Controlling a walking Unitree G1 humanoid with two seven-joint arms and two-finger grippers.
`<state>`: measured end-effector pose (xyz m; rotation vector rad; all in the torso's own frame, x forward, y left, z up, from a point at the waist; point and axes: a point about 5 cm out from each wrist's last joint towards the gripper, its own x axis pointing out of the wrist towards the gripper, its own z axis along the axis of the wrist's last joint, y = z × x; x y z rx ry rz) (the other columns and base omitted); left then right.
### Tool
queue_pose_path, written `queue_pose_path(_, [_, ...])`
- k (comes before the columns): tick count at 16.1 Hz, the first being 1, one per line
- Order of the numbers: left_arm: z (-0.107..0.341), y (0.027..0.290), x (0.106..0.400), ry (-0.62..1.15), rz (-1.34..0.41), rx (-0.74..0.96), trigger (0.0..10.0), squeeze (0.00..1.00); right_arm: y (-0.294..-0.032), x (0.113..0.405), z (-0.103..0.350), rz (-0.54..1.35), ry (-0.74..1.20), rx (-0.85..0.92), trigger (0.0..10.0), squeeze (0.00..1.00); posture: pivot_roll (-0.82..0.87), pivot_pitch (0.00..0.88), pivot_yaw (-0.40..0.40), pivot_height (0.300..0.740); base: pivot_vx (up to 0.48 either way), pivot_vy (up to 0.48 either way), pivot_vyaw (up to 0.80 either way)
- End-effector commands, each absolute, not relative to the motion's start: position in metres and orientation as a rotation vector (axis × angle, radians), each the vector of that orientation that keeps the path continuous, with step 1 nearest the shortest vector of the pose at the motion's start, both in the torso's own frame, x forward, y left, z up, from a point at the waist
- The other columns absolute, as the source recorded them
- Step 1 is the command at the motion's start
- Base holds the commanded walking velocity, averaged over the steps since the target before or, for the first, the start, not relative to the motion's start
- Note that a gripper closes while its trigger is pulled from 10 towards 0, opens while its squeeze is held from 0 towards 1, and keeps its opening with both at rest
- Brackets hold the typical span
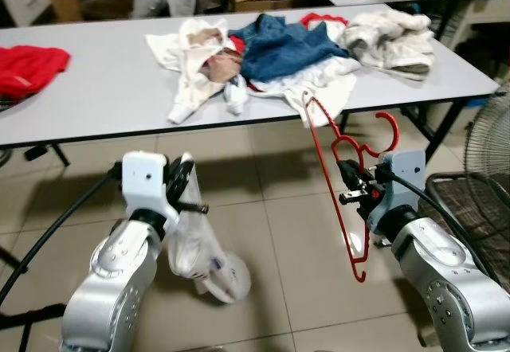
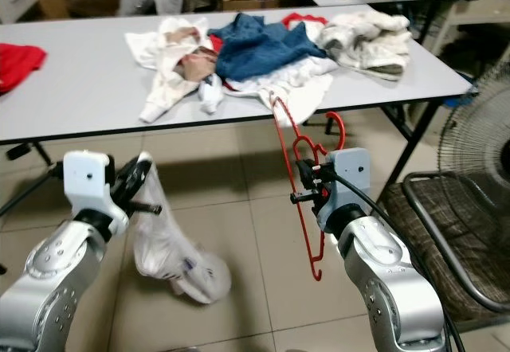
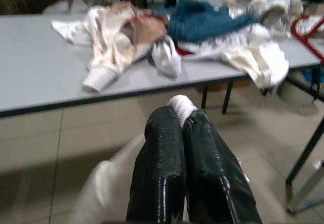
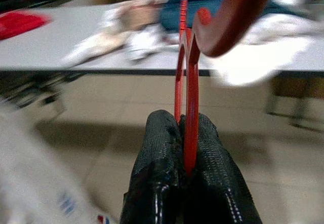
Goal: Hang hanger
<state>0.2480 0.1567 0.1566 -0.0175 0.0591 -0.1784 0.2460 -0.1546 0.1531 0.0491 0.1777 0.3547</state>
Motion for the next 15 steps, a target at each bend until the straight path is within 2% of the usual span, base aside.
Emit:
queue_pose_path(1, [0.167, 0.158, 0.253, 0.011, -0.184, -0.011, 10.0, 0.0, -0.152, 0.243, 0.16, 0.493, 0.177, 0.01, 10.0, 0.0, -0.1, 0.003, 0.046, 0.74, 0.0, 0.0, 0.0])
queue_pose_path(6, [0.182, 0.159, 0.268, -0.034, -0.19, -0.027, 10.0, 0.0, -0.171, 0.245, 0.177, 0.633, 0.153, -0.066, 10.0, 0.0, -0.1, 0.0, 0.05, 0.74, 0.23, 0.0, 0.0])
queue_pose_path(10, [0.195, 0.155, 0.281, -0.07, -0.214, -0.025, 10.0, 0.0, -0.172, 0.238, 0.194, 0.83, 0.132, -0.142, 10.0, 0.0, -0.09, 0.0, 0.043, 0.74, 0.322, 0.0, 0.0])
queue_pose_path(15, [0.212, 0.154, 0.303, -0.114, -0.223, -0.017, 10.0, 0.0, -0.184, 0.237, 0.209, 0.912, 0.127, -0.196, 10.0, 0.0, -0.1, 0.0, 0.048, 0.74, 0.358, 0.0, 0.0])
